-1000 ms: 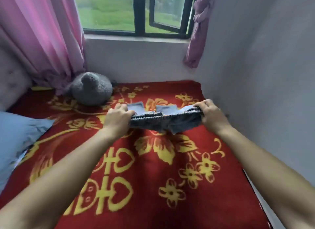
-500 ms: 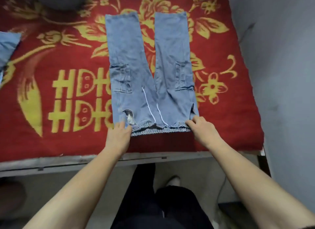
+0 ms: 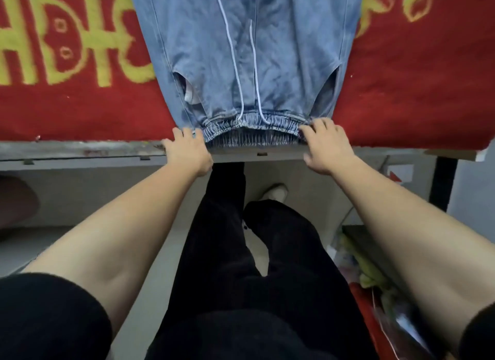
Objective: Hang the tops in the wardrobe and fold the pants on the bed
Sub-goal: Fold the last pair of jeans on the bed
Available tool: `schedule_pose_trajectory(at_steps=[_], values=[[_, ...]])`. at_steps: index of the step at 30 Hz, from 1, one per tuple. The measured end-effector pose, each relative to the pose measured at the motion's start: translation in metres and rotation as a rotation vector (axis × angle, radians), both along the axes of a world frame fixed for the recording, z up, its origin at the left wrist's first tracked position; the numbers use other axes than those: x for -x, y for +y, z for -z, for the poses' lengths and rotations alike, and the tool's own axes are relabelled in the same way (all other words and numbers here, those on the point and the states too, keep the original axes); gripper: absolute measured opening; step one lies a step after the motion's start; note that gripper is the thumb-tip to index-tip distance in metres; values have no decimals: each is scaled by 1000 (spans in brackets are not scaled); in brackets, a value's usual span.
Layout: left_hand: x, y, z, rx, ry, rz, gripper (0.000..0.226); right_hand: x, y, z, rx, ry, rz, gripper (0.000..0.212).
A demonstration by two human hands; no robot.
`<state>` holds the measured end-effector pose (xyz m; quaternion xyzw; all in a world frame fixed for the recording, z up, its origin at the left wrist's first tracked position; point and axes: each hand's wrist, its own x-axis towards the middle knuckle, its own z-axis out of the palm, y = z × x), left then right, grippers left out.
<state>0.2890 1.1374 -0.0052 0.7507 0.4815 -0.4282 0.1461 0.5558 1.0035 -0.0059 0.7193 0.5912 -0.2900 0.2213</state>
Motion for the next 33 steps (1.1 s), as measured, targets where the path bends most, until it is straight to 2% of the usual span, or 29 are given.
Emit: schedule_pose_trajectory(at_steps=[3, 5, 8, 11, 15, 17, 21, 23, 25, 29, 31, 33], values=[[-18, 7, 1, -164, -128, 84, 44, 2, 12, 4, -118, -60, 33, 51], [-30, 7, -3, -219, -248, 150, 36, 3, 21, 2, -150, -109, -20, 49], [-47, 9, -6, -151, -331, 123, 50, 4, 24, 3, -153, -137, -126, 51], [-50, 12, -9, -145, -399, 81, 61, 1, 21, 5, -239, -83, -103, 55], [-34, 4, -14, -212, -418, 67, 57, -8, 7, 2, -457, -52, -113, 31], [-26, -1, -13, -167, -346, 110, 59, -12, 1, 2, -378, 3, -106, 29], [-30, -3, -3, 95, -122, 134, 68, -13, 11, 1, 159, 150, 8, 51], [-45, 5, -4, 146, -66, 102, 58, -20, 28, -5, 262, 236, 122, 47], [-62, 13, -7, 81, -103, 143, 41, -30, 48, -11, 257, 293, 295, 34], [-89, 12, 0, -160, -467, 72, 26, -51, 72, -12, -167, 86, 759, 31], [-104, 2, 9, -182, -661, 40, 22, -65, 81, -6, -356, 41, 1033, 29], [-126, -14, 16, -155, -829, 10, 18, -80, 91, 1, -419, 71, 1250, 30]])
